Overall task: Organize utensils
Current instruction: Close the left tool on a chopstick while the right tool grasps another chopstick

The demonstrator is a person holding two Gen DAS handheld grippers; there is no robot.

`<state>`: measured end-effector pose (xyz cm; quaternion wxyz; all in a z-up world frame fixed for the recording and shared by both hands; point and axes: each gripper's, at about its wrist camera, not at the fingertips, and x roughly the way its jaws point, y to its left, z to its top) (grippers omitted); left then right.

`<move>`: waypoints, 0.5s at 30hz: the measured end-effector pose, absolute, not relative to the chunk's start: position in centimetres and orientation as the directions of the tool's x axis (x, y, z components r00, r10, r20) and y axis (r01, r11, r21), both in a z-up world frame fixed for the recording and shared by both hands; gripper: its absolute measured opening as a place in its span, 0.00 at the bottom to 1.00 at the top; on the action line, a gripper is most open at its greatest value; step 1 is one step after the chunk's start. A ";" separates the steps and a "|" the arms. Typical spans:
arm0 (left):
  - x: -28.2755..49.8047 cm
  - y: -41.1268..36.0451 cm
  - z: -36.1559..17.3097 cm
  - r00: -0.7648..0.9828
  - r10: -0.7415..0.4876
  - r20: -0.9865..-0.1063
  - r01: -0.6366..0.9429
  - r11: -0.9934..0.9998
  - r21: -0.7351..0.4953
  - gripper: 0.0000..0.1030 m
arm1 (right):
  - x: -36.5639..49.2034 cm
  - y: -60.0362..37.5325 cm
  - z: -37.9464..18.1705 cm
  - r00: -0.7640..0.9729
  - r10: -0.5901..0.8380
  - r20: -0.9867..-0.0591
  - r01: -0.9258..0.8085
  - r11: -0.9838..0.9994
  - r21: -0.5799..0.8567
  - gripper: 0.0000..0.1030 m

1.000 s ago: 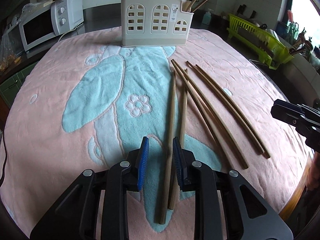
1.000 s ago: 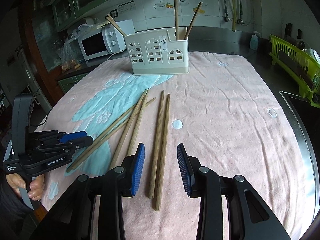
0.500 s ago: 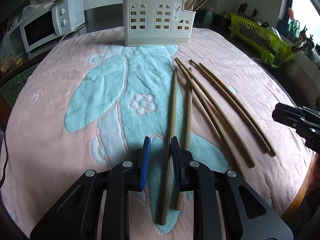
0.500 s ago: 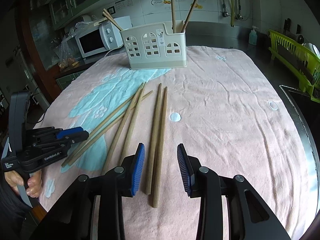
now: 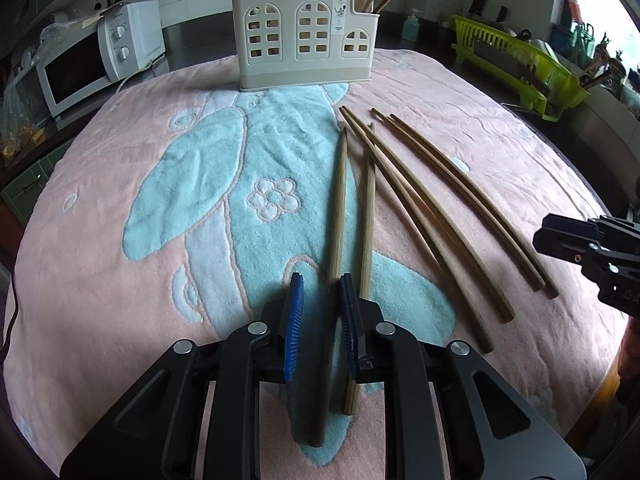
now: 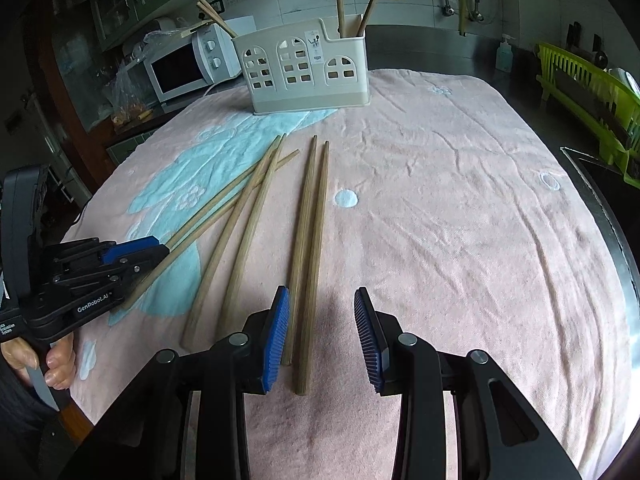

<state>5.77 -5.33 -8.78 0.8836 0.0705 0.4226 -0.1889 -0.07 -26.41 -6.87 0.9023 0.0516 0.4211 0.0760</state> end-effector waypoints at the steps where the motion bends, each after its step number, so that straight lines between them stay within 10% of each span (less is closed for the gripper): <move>1: 5.8 -5.4 -8.8 0.575 -0.269 -0.773 0.389 0.921 -0.031 0.16 | 0.0 -26.3 -7.0 0.634 0.177 -0.753 -0.093 0.984 0.154 0.31; 15: 6.0 -5.1 -8.8 0.582 -0.252 -0.773 0.340 0.939 -0.050 0.10 | 1.1 -25.6 -7.8 0.622 0.151 -0.768 -0.090 0.989 0.121 0.16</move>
